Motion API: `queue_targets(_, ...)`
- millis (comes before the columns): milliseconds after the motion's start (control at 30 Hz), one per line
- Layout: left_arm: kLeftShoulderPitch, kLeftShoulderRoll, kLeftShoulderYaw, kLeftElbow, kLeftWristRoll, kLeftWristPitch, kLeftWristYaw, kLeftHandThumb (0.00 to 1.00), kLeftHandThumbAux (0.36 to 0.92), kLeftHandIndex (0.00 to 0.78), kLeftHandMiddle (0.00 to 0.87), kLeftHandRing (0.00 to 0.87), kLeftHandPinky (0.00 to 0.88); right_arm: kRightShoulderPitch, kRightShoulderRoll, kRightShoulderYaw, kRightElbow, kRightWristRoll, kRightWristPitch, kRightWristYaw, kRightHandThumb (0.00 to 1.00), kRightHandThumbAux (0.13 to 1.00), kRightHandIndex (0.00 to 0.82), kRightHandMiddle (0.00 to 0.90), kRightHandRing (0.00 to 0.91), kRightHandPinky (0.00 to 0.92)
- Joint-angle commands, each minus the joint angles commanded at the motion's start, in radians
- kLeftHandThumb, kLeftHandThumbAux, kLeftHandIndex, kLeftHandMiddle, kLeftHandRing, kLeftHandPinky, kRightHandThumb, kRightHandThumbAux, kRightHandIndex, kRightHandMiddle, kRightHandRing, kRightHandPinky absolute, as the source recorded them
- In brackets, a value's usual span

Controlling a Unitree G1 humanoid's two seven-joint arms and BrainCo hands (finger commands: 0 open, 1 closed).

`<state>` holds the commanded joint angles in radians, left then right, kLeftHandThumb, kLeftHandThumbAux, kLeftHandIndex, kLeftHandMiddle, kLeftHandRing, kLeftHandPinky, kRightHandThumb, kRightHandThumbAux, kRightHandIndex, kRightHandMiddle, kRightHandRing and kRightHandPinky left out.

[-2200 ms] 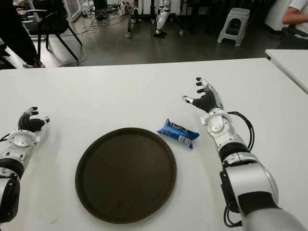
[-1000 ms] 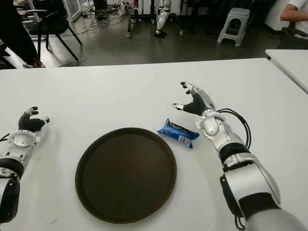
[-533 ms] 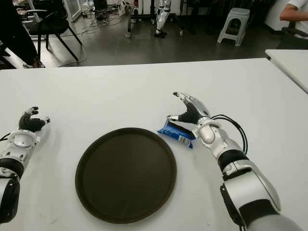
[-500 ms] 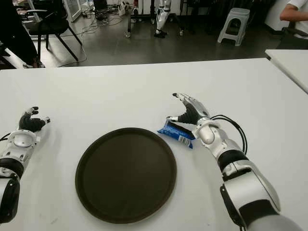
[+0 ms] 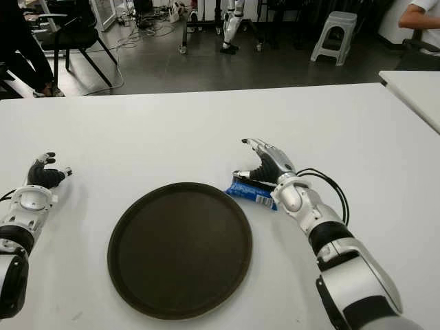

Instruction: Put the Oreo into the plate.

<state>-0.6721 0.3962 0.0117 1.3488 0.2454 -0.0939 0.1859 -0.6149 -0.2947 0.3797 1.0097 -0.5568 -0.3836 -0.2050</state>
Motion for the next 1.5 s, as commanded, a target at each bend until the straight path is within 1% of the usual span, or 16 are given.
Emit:
queue_targets(200, -0.003, 0.001, -0.002, 0.001, 0.003, 0.006, 0.0, 0.228, 0.742, 0.037, 0.131, 0.175, 0.202, 0.04, -0.006, 0.005, -0.083, -0.004, 0.069, 0.024, 0.17, 0.639, 0.048, 0.121, 0.115, 0.077)
queue_targets(267, -0.003, 0.001, -0.004, 0.0, 0.004, 0.003, 0.001, 0.224, 0.74, 0.04, 0.129, 0.174, 0.202, 0.053, -0.011, 0.011, -0.119, -0.011, 0.102, 0.037, 0.167, 0.639, 0.044, 0.112, 0.104, 0.065)
queue_targets(433, -0.001, 0.001, 0.003, -0.001, -0.003, -0.007, -0.005, 0.226, 0.753, 0.051, 0.134, 0.173, 0.205, 0.077, -0.02, 0.023, -0.178, -0.033, 0.161, 0.05, 0.161, 0.631, 0.038, 0.111, 0.103, 0.06)
queue_targets(533, 0.0, 0.001, 0.006, -0.002, -0.005, -0.008, -0.008, 0.231, 0.759, 0.052, 0.135, 0.172, 0.202, 0.081, -0.021, 0.026, -0.196, -0.044, 0.188, 0.051, 0.167, 0.626, 0.037, 0.111, 0.103, 0.065)
queue_targets(633, 0.0, 0.001, 0.007, -0.002, -0.006, -0.007, -0.01, 0.236, 0.761, 0.051, 0.134, 0.171, 0.199, 0.084, -0.021, 0.028, -0.207, -0.051, 0.206, 0.053, 0.177, 0.621, 0.038, 0.11, 0.103, 0.07)
queue_targets(767, -0.001, 0.002, 0.008, -0.001, -0.006, -0.005, -0.013, 0.22, 0.756, 0.044, 0.126, 0.162, 0.18, 0.087, -0.021, 0.03, -0.217, -0.055, 0.225, 0.053, 0.188, 0.622, 0.037, 0.113, 0.118, 0.103)
queue_targets(900, -0.001, 0.001, 0.005, -0.001, -0.003, -0.003, -0.012, 0.22, 0.748, 0.048, 0.13, 0.172, 0.209, 0.093, -0.023, 0.027, -0.229, -0.058, 0.239, 0.051, 0.192, 0.627, 0.036, 0.119, 0.135, 0.123)
queue_targets(967, -0.002, 0.001, 0.001, -0.001, 0.002, -0.003, -0.008, 0.213, 0.745, 0.05, 0.134, 0.18, 0.213, 0.098, -0.027, 0.023, -0.239, -0.059, 0.243, 0.051, 0.192, 0.626, 0.036, 0.12, 0.131, 0.102)
queue_targets(1133, -0.001, 0.001, 0.003, -0.002, -0.002, -0.008, -0.01, 0.209, 0.747, 0.047, 0.131, 0.18, 0.205, 0.109, -0.038, 0.017, -0.26, -0.061, 0.252, 0.047, 0.188, 0.62, 0.037, 0.134, 0.137, 0.103)
queue_targets(1200, -0.001, 0.0, 0.003, -0.003, -0.002, -0.008, -0.01, 0.214, 0.75, 0.044, 0.128, 0.178, 0.206, 0.1, -0.059, 0.007, -0.271, -0.06, 0.255, 0.057, 0.178, 0.616, 0.035, 0.13, 0.124, 0.081)
queue_targets(1267, -0.002, -0.001, 0.002, -0.003, -0.001, -0.006, -0.009, 0.219, 0.753, 0.041, 0.125, 0.177, 0.208, 0.082, -0.075, -0.002, -0.275, -0.058, 0.259, 0.068, 0.171, 0.613, 0.034, 0.123, 0.109, 0.062)
queue_targets(1333, -0.003, -0.001, 0.0, -0.003, 0.0, -0.004, -0.009, 0.221, 0.751, 0.039, 0.123, 0.174, 0.205, 0.053, -0.084, -0.008, -0.265, -0.057, 0.265, 0.077, 0.169, 0.61, 0.033, 0.109, 0.089, 0.045)
queue_targets(1367, -0.003, -0.001, 0.0, -0.003, 0.0, -0.003, -0.009, 0.222, 0.75, 0.039, 0.122, 0.173, 0.204, 0.022, -0.09, -0.013, -0.248, -0.057, 0.27, 0.082, 0.169, 0.61, 0.033, 0.106, 0.085, 0.043)
queue_targets(1433, -0.004, -0.001, 0.001, -0.003, -0.001, 0.0, -0.009, 0.223, 0.745, 0.039, 0.122, 0.17, 0.199, -0.022, -0.104, -0.021, -0.227, -0.059, 0.278, 0.085, 0.181, 0.611, 0.03, 0.095, 0.078, 0.043)
queue_targets(1500, -0.004, -0.002, 0.002, -0.003, -0.001, 0.001, -0.009, 0.226, 0.742, 0.037, 0.122, 0.168, 0.195, -0.043, -0.114, -0.024, -0.219, -0.06, 0.282, 0.084, 0.199, 0.618, 0.03, 0.091, 0.074, 0.042)
